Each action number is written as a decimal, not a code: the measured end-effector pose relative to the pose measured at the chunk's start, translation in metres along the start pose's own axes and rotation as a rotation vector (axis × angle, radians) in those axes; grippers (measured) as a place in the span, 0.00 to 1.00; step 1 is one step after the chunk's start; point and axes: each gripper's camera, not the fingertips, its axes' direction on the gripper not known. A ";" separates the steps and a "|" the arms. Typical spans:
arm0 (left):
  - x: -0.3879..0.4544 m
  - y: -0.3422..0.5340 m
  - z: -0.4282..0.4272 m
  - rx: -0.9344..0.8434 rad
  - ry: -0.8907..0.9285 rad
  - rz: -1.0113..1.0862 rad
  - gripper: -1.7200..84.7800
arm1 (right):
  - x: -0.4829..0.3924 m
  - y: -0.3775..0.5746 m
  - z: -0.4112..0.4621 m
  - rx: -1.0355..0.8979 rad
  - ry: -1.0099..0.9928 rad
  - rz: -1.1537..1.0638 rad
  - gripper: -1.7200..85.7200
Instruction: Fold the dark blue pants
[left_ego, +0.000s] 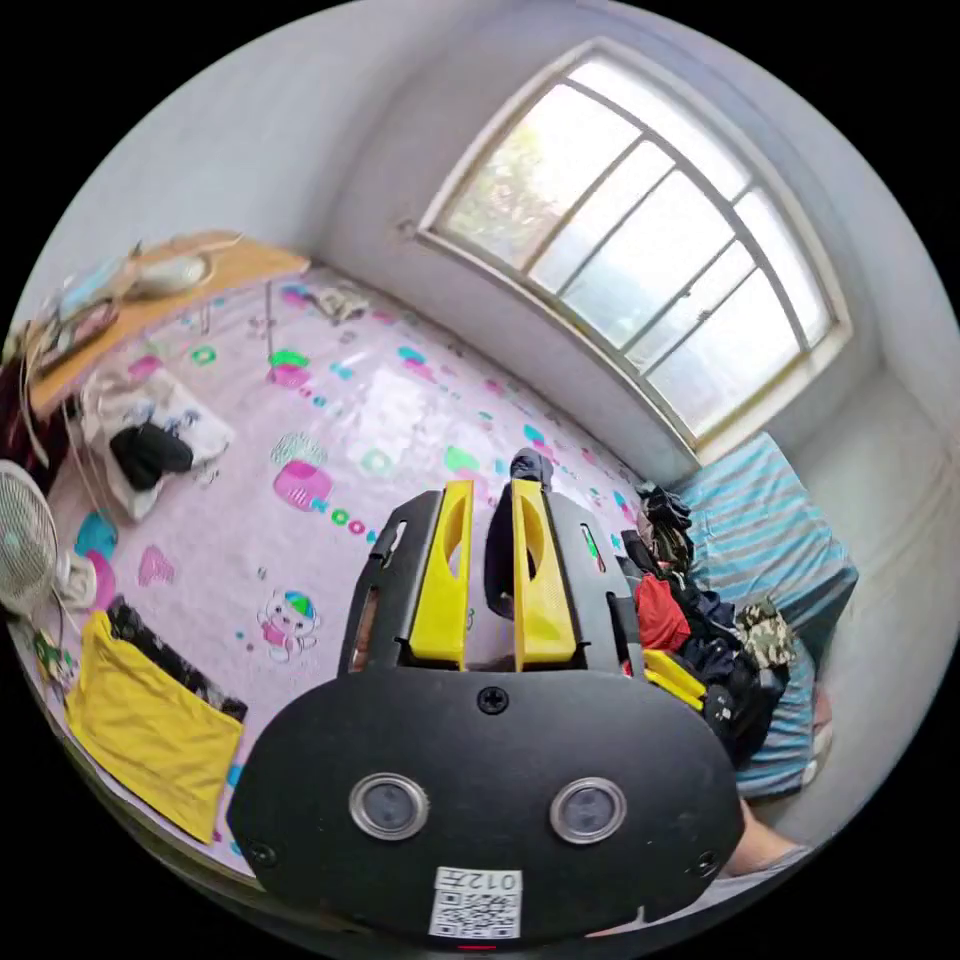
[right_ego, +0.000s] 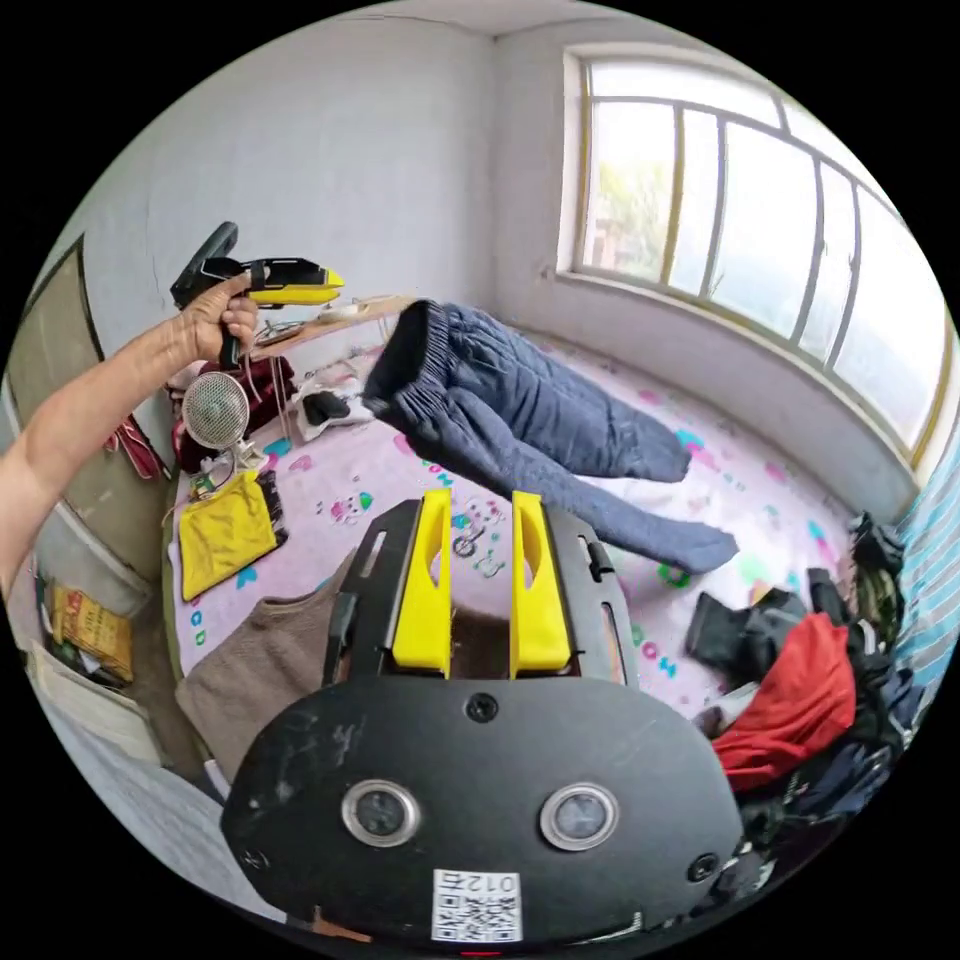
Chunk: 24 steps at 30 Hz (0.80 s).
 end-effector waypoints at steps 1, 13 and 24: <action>-0.038 0.017 0.010 -0.015 0.019 -0.062 0.06 | 0.006 0.053 0.013 -0.042 -0.068 0.063 0.11; -0.051 0.226 0.083 -0.355 0.135 0.204 0.04 | 0.144 0.522 -0.231 -0.333 0.139 0.566 0.09; -0.013 0.367 0.144 -0.690 0.007 0.196 0.03 | 0.122 0.671 -0.414 -0.510 0.113 0.548 0.08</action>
